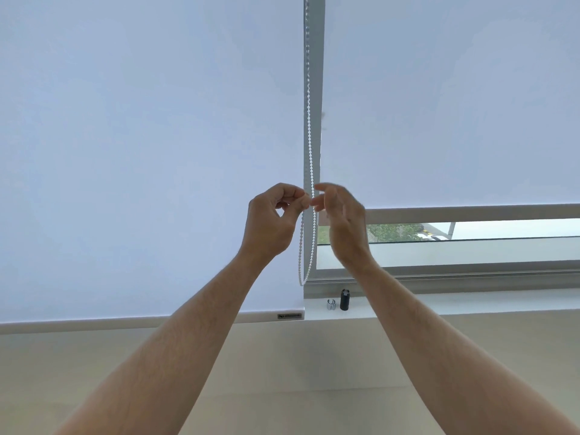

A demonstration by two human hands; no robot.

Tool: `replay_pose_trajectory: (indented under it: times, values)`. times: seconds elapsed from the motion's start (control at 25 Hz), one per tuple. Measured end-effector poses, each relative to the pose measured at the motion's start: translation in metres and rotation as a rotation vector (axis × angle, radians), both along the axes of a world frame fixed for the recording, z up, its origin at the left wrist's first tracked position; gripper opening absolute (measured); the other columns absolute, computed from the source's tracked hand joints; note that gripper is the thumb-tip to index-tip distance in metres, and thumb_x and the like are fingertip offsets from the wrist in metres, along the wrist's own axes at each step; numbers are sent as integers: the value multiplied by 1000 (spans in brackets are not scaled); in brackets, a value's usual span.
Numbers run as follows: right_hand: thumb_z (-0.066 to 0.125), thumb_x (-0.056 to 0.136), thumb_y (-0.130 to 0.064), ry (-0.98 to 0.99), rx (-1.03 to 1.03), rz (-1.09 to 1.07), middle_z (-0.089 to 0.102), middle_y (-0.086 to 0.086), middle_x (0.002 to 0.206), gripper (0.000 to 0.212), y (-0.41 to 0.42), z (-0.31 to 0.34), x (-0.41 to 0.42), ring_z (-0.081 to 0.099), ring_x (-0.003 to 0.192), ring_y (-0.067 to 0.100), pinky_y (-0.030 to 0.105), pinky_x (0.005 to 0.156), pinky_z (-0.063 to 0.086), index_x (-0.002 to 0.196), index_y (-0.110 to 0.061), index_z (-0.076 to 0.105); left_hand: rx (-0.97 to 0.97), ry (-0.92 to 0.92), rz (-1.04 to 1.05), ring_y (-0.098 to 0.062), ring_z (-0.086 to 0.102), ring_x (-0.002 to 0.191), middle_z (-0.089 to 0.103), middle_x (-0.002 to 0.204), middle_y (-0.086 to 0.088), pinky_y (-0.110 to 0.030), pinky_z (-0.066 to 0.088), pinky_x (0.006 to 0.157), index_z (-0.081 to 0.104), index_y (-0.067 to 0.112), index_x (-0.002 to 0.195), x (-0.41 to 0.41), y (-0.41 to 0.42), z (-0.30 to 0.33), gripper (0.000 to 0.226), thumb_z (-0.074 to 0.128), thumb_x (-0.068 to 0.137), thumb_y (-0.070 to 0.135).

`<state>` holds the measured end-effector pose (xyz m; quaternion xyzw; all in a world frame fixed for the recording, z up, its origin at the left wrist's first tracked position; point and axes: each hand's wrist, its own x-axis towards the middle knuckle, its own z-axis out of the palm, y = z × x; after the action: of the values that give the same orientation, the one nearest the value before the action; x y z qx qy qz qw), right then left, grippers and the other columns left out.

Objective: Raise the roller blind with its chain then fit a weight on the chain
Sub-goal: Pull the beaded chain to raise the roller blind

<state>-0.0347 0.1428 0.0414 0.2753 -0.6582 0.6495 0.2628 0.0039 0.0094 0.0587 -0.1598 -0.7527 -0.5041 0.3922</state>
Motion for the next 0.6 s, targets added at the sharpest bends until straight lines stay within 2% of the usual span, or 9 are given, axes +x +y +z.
replay_pose_trajectory:
  times: [0.12, 0.2, 0.32, 0.48, 0.6]
  values:
    - [46, 101, -37, 62, 12, 17, 69, -9, 74, 30, -9, 38, -2, 65, 73, 5, 17, 71, 49, 105, -18, 69, 3, 23, -6, -3, 66, 76, 70, 75, 15, -22, 52, 81, 69, 27, 81, 2, 2, -3, 16, 71, 87, 12]
    - [47, 101, -37, 95, 33, 52, 68, -5, 71, 34, -13, 60, -1, 64, 67, 6, 12, 66, 46, 107, -12, 69, -20, 13, -3, -3, 65, 75, 70, 76, 15, -21, 52, 81, 69, 24, 82, 3, 2, -9, 13, 70, 87, 12]
    - [46, 102, -35, 130, 65, 56, 68, -5, 67, 30, -18, 81, 1, 62, 63, 4, 12, 62, 44, 106, -15, 68, -60, -26, 11, -1, 62, 73, 69, 76, 15, -16, 50, 78, 67, 24, 81, 6, 2, -22, 13, 70, 88, 13]
    - [46, 100, -22, 108, 41, 17, 56, -7, 51, 27, -19, 80, 2, 49, 51, 11, 19, 50, 39, 78, -24, 62, -96, -46, 18, -5, 61, 74, 70, 76, 8, -7, 43, 73, 68, 20, 81, 6, 4, -41, 9, 70, 88, 14]
    - [47, 96, -20, 90, 29, -16, 47, -7, 48, 26, -17, 63, 3, 42, 46, 10, 20, 48, 36, 71, -21, 55, -170, -55, 8, -7, 60, 75, 68, 77, 13, -10, 45, 70, 69, 19, 81, 6, 5, -51, 8, 71, 87, 14]
